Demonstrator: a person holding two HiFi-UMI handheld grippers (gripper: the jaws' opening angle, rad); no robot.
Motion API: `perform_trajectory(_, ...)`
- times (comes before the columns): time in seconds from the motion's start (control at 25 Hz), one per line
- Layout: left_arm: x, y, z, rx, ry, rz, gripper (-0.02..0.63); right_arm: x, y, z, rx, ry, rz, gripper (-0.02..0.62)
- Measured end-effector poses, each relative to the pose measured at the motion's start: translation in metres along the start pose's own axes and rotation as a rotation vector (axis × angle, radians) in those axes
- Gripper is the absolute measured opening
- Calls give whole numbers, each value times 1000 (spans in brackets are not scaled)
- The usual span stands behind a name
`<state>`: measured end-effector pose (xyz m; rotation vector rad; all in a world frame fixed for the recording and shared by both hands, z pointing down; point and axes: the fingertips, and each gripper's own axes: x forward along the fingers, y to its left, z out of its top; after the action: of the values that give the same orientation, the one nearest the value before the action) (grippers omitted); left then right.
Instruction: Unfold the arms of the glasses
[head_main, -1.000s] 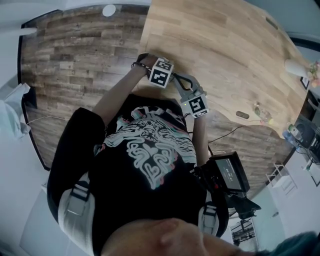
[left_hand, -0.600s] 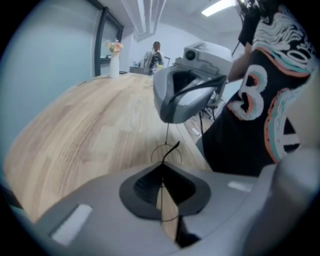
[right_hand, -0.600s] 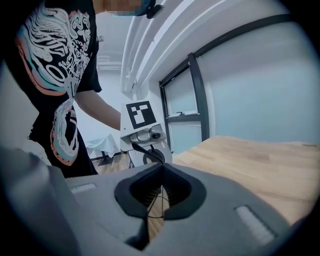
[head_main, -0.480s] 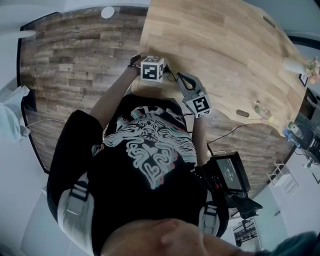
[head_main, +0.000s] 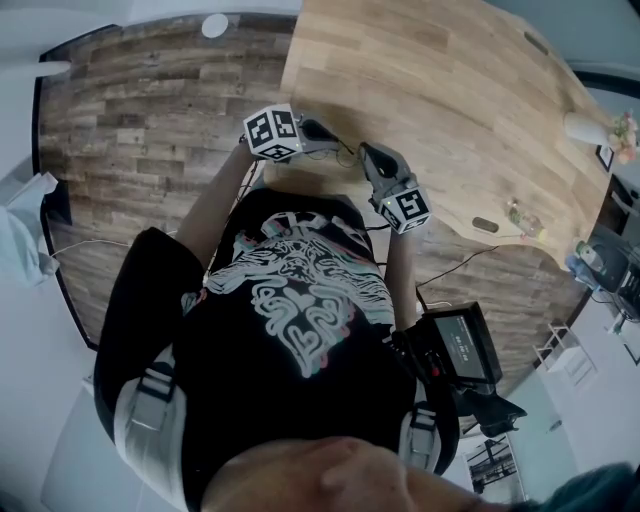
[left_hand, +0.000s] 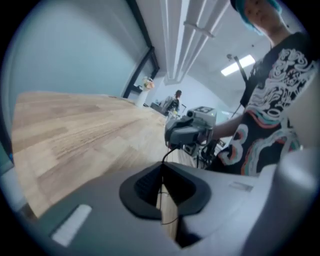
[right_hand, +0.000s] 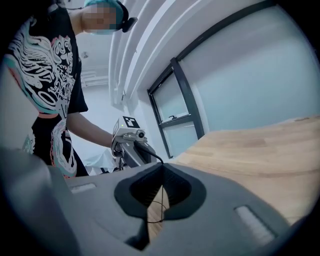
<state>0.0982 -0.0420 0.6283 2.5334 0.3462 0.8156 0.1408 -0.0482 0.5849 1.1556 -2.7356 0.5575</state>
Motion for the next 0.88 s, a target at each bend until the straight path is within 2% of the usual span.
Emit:
perform_trajectory(0.12,-14,5,8,-98,-136,11,-9,-4,-3,1,36,-22,-9,-2)
perform_trajectory(0.28,-27,8,16,-174,-268,35,-9,-13,-4,4,77,-50,-20,-2)
perform_trajectory(0.68,-61,27,33,-359,-550,30,-8,-19,-20,15,198,-120,-69,-2)
perform_trajectory(0.88,-68,45,29,-449,-637,32,-7,-7,-30,19,242,-137,-62,-2)
